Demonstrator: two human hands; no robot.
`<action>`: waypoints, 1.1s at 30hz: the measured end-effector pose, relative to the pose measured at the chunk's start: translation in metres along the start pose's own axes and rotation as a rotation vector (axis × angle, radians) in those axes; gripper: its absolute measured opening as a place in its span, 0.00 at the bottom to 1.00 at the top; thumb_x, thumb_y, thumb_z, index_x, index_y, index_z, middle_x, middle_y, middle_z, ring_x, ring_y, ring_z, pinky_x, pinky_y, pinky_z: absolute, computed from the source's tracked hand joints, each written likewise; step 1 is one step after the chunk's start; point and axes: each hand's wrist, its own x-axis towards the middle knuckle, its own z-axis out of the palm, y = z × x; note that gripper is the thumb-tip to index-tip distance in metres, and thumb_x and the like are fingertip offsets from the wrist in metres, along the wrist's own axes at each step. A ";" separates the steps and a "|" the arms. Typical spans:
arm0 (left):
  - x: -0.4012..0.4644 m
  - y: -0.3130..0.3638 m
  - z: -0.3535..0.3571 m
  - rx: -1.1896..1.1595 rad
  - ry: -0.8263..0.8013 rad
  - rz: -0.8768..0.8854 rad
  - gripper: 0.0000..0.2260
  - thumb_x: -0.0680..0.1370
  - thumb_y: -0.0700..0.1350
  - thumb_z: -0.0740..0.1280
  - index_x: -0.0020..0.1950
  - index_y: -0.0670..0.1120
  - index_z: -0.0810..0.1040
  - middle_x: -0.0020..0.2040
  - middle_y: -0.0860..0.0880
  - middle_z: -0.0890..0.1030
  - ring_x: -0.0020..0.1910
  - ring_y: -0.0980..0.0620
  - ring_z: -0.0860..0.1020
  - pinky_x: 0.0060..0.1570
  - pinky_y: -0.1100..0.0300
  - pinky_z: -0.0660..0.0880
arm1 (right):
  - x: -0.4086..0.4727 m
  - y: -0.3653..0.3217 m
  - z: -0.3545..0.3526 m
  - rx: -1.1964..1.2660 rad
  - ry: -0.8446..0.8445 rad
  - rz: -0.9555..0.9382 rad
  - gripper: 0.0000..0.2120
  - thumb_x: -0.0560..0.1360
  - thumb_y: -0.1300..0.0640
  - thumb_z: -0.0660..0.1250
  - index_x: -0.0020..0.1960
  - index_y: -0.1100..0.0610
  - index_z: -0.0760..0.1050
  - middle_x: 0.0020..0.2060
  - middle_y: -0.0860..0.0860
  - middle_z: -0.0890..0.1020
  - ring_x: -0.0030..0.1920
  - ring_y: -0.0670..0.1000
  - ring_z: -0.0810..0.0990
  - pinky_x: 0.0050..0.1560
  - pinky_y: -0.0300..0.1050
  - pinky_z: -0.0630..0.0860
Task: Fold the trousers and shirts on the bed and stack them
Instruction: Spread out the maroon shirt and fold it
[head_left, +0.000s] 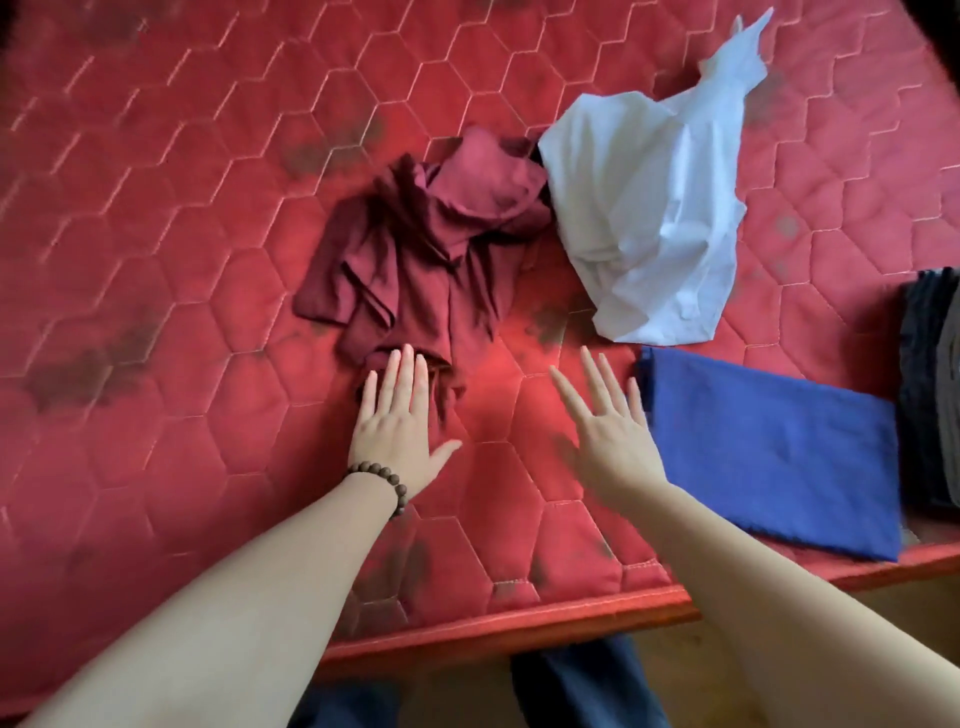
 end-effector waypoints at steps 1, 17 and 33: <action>0.003 -0.010 0.004 -0.020 -0.025 0.001 0.49 0.73 0.69 0.60 0.78 0.40 0.41 0.79 0.43 0.43 0.78 0.48 0.42 0.76 0.50 0.43 | 0.011 -0.017 0.004 0.003 -0.012 -0.039 0.39 0.75 0.50 0.62 0.78 0.43 0.42 0.77 0.51 0.37 0.76 0.53 0.34 0.75 0.58 0.39; -0.068 -0.161 0.050 -0.193 -0.019 0.198 0.39 0.76 0.62 0.57 0.79 0.43 0.48 0.79 0.47 0.50 0.78 0.52 0.46 0.75 0.58 0.39 | 0.037 -0.233 0.082 0.139 -0.049 -0.139 0.33 0.75 0.57 0.63 0.77 0.43 0.55 0.78 0.52 0.52 0.78 0.54 0.44 0.76 0.52 0.42; -0.166 -0.307 0.031 -0.639 0.015 0.126 0.23 0.72 0.38 0.70 0.67 0.43 0.74 0.65 0.45 0.76 0.64 0.46 0.73 0.65 0.56 0.66 | 0.007 -0.388 0.092 0.158 -0.062 -0.153 0.15 0.76 0.56 0.65 0.62 0.52 0.77 0.57 0.54 0.77 0.59 0.59 0.72 0.64 0.52 0.64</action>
